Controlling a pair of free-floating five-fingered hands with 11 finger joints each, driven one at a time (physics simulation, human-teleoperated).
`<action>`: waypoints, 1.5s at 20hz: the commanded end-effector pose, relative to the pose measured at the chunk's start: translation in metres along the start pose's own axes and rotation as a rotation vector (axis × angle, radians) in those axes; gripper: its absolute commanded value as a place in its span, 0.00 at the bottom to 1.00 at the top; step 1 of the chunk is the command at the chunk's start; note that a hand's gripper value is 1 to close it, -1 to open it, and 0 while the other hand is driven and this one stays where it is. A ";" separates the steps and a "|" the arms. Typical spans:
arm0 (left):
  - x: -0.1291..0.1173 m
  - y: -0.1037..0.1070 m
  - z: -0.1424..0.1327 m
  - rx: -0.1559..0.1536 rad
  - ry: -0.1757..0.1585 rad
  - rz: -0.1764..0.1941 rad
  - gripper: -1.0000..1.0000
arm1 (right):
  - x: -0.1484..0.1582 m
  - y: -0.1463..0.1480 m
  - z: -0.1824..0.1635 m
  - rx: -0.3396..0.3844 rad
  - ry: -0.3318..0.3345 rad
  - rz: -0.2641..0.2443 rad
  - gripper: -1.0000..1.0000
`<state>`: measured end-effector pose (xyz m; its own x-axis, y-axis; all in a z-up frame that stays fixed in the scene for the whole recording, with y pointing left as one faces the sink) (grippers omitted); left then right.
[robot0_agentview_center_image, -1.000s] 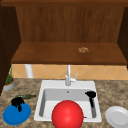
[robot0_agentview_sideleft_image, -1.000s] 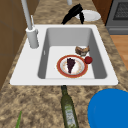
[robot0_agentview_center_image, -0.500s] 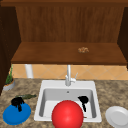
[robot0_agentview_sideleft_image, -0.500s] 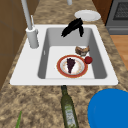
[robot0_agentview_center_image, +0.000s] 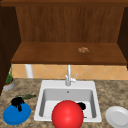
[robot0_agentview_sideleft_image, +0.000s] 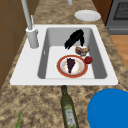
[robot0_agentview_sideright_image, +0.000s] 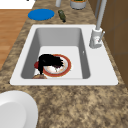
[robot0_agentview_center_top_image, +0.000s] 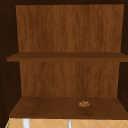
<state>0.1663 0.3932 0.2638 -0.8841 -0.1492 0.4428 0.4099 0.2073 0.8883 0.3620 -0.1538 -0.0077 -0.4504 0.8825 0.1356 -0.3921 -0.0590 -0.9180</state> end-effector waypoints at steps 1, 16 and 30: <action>0.000 0.000 0.000 0.000 0.000 0.000 0.50 | -0.008 0.031 0.001 -0.037 -0.071 0.039 0.00; 0.000 0.000 0.000 0.000 0.000 0.000 0.50 | 0.022 0.032 0.009 0.065 -0.045 0.049 0.00; 0.000 0.000 0.000 0.000 0.000 0.000 0.50 | 0.024 0.051 0.091 -0.197 -0.072 0.099 0.00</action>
<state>0.1663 0.3932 0.2638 -0.8841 -0.1492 0.4428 0.4099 0.2073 0.8883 0.2799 -0.1588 -0.0037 -0.5071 0.8600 0.0573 -0.1393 -0.0162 -0.9901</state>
